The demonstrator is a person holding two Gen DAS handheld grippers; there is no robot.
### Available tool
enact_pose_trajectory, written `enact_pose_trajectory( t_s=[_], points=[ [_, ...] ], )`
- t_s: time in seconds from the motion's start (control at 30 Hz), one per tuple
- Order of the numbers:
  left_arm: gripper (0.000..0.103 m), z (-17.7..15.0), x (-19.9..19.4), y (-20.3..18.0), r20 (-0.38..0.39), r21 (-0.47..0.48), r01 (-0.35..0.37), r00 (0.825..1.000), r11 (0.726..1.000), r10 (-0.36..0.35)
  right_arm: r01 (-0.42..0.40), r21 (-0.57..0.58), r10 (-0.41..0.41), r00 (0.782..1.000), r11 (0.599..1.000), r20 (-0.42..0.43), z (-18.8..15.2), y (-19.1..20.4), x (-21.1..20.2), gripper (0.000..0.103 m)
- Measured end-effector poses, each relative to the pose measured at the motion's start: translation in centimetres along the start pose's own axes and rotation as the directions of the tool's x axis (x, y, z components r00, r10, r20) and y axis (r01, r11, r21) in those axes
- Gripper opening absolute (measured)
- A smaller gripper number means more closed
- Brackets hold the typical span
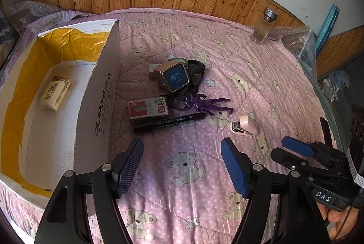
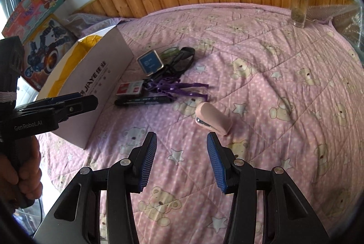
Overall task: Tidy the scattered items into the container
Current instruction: 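Grasp the pink stapler upright with the right tool, then grasp the red-and-white deli staples box with the left tool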
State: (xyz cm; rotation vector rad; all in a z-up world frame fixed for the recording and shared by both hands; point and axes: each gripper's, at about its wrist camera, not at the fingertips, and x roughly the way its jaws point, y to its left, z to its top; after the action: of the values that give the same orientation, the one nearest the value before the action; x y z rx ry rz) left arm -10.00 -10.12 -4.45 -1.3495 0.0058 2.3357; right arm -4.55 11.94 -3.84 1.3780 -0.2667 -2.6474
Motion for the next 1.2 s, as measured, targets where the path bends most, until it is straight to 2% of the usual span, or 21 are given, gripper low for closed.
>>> enact_pose_trajectory(
  t_s=[0.27,0.47,0.6,0.73,0.8,0.83,0.93,1.0,1.1,1.2],
  points=[
    [0.071,2.0,5.7,1.6,-0.041,-0.054,-0.092,0.995,0.994,0.090,0.063,-0.115,-0.067,0.997,0.991,-0.032,1.2,-2.3,4.0,0.053],
    [0.071,3.1,9.8,2.1,-0.081,-0.031,-0.165,0.984,0.986,0.162,0.059,-0.187,-0.069,0.996,0.981,-0.048,1.7,-3.4,6.6,0.054],
    [0.072,3.3,12.1,2.6,-0.099,-0.027,-0.207,0.974,0.978,0.203,0.024,-0.212,-0.038,0.998,0.977,-0.059,1.8,-3.8,8.2,0.054],
    [0.075,3.4,13.0,2.2,-0.058,0.032,-0.261,0.963,0.965,0.262,-0.023,-0.190,0.011,0.998,0.982,-0.063,1.6,-4.3,9.4,0.054],
    [0.075,3.6,13.1,2.5,-0.047,0.038,-0.261,0.964,0.965,0.262,-0.048,-0.161,0.037,0.997,0.986,-0.069,1.6,-4.7,9.8,0.049],
    [0.072,3.6,13.1,2.6,-0.040,0.036,-0.264,0.963,0.964,0.266,-0.052,-0.148,0.042,0.997,0.988,-0.070,1.4,-4.9,9.9,0.041],
    [0.066,3.8,12.8,3.0,-0.027,0.019,-0.252,0.967,0.968,0.252,-0.088,-0.090,0.082,0.995,0.992,-0.061,1.4,-5.7,9.9,0.029],
    [0.060,4.0,12.5,2.9,-0.015,0.020,-0.236,0.972,0.972,0.236,-0.109,-0.051,0.106,0.993,0.993,-0.057,1.5,-6.2,9.8,0.028],
    [0.043,4.0,12.1,2.6,-0.009,0.021,-0.199,0.980,0.980,0.199,-0.134,-0.008,0.134,0.990,0.991,-0.051,1.4,-6.7,9.7,0.028],
    [0.045,3.9,12.0,1.8,-0.011,0.061,-0.224,0.974,0.973,0.226,-0.126,0.006,0.126,0.991,0.992,-0.043,1.1,-7.0,9.3,0.028]
  ],
)
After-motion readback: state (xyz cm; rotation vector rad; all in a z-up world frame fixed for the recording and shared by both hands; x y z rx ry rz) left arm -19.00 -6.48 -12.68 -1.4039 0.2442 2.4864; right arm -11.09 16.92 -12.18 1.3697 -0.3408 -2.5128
